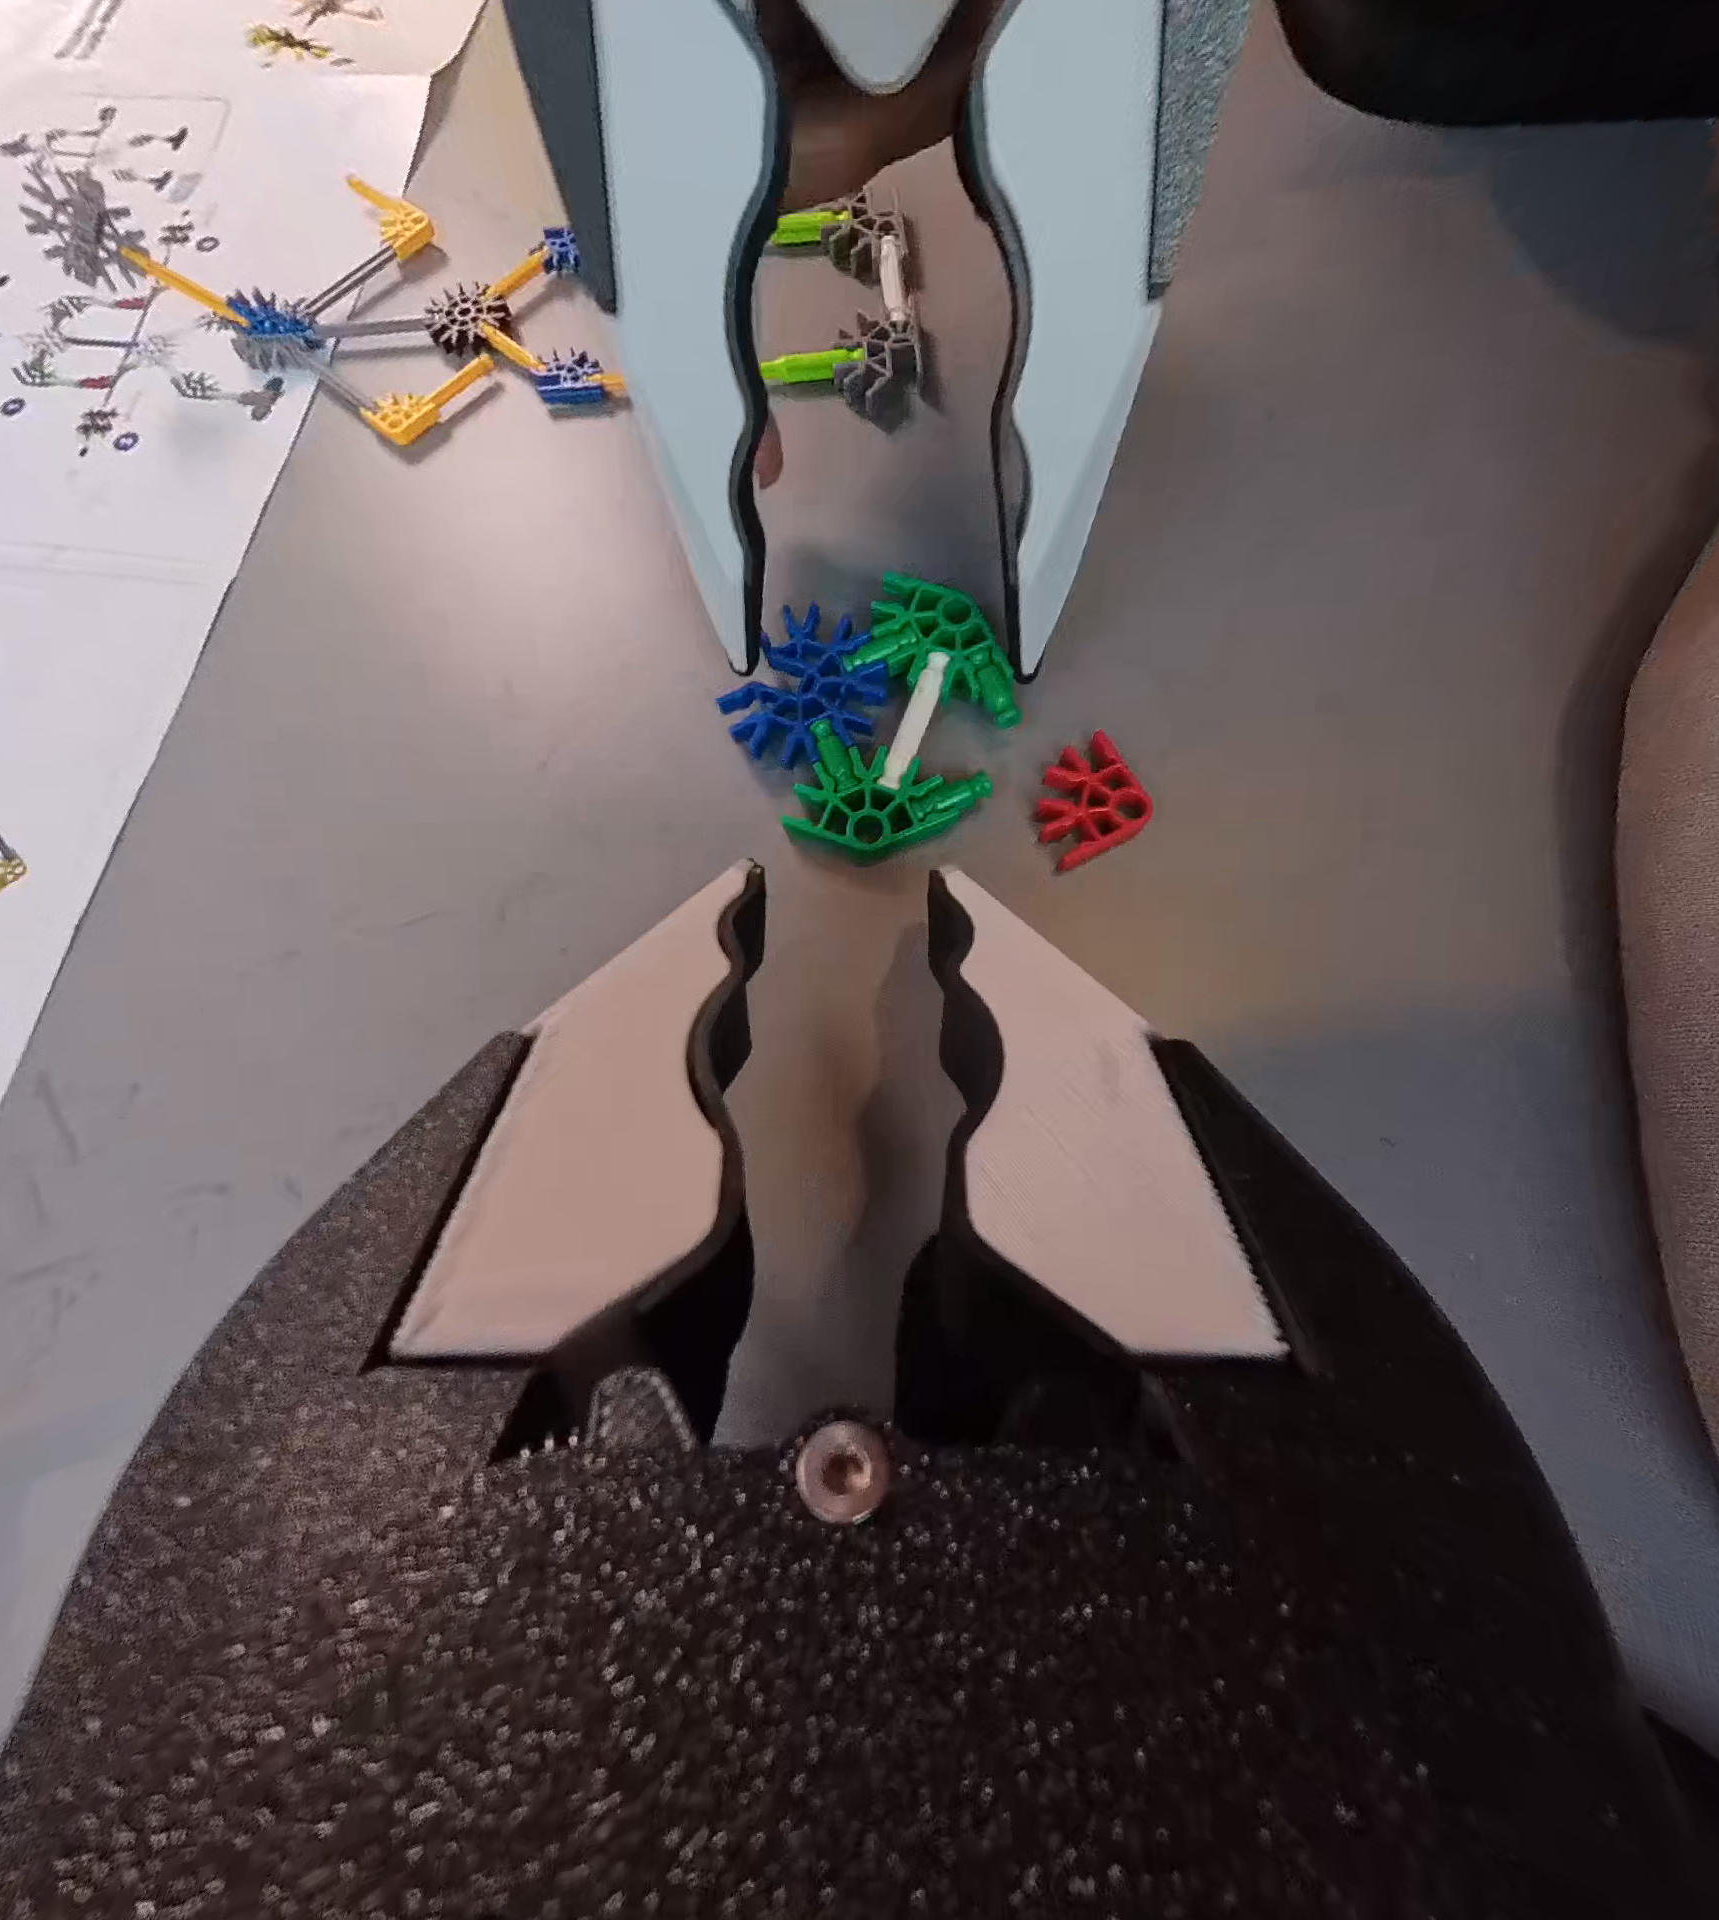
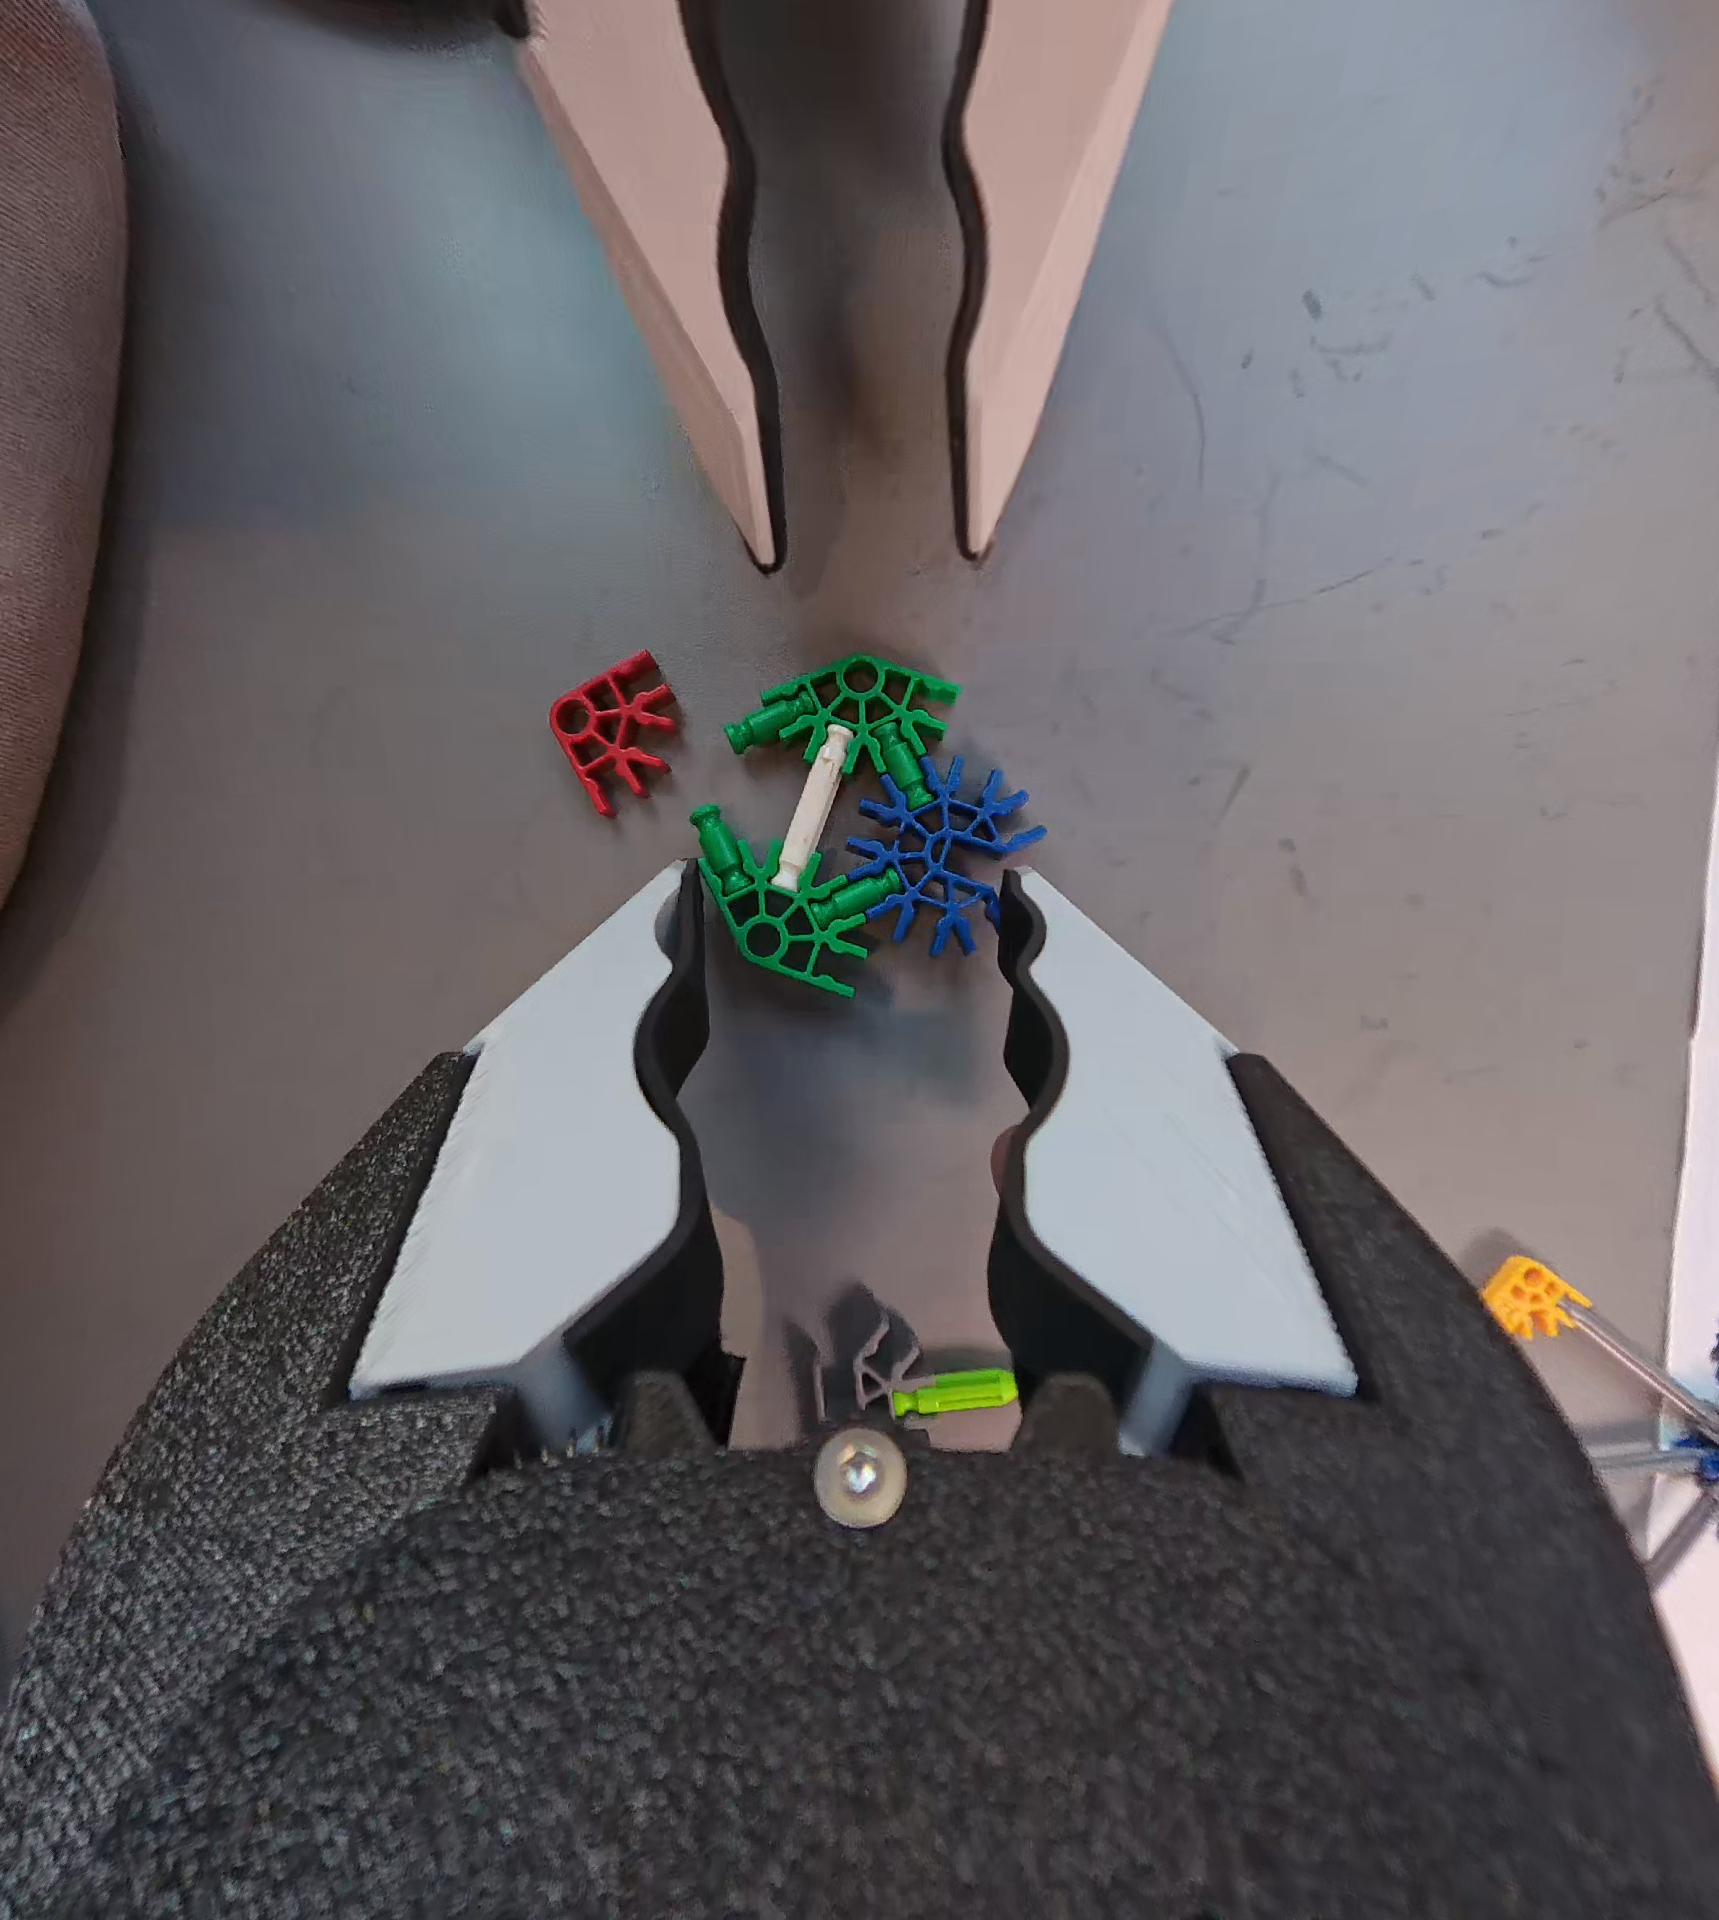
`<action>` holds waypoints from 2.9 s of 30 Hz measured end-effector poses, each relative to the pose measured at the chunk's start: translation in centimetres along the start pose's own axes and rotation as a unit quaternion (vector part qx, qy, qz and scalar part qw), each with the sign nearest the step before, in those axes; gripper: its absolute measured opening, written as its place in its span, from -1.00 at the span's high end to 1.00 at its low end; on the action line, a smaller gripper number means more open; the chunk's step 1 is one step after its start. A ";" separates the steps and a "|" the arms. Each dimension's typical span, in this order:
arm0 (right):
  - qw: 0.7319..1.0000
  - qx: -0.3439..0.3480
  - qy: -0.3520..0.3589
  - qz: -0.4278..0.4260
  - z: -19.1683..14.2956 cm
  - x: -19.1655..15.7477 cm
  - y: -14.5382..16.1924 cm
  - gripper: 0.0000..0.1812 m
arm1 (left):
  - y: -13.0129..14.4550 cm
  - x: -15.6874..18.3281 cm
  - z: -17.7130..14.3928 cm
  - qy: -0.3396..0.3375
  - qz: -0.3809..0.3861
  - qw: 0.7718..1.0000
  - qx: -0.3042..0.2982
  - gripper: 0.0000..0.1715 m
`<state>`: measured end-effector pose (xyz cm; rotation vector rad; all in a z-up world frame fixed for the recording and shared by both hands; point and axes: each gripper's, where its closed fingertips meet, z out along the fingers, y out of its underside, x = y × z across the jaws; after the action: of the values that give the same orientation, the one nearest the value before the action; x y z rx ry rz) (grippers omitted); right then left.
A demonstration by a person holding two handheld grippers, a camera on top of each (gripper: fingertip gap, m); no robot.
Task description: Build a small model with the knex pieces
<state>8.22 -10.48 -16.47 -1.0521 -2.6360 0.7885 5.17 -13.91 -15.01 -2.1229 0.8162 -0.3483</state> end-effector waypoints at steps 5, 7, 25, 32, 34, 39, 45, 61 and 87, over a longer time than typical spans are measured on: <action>0.999 0.023 -0.003 0.025 -0.1 -0.2 -0.4 0.52 | 0.7 -0.2 1.0 0.040 -0.012 0.999 -0.008 0.53; 0.999 0.034 -0.007 0.036 0.0 -0.3 -0.6 0.52 | 0.8 0.1 1.5 0.057 -0.001 0.998 -0.014 0.54; 0.995 0.065 -0.006 0.077 -0.3 -1.1 -0.8 0.53 | 0.3 0.0 1.7 0.060 0.023 0.998 -0.005 0.84; 0.997 0.059 -0.009 0.058 0.1 -2.2 -1.1 0.53 | 0.1 1.3 0.7 0.073 0.052 0.996 0.004 0.84; 0.997 0.054 -0.005 0.050 0.1 -2.3 -1.1 0.53 | 0.1 1.6 0.6 0.074 0.057 0.996 0.004 0.84; 0.998 0.045 -0.002 0.034 0.2 -2.6 -1.0 0.53 | 0.3 2.1 0.6 0.077 0.064 0.995 0.001 0.84; 0.999 0.032 0.011 0.004 0.4 -2.7 -0.9 0.52 | 0.5 2.6 0.7 0.084 0.068 0.994 -0.004 0.84; 0.999 0.030 0.013 0.011 -0.1 -3.7 -1.7 0.84 | -0.6 2.5 0.7 0.069 0.063 0.996 -0.004 0.97; 0.992 -0.093 0.023 -0.078 1.0 -5.4 -1.4 1.00 | 0.2 3.1 1.7 0.056 0.076 0.993 -0.066 1.00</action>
<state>11.01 -15.39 -16.46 -0.8786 -2.7531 0.4891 8.28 -15.04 -16.35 -2.1619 1.0867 -0.3425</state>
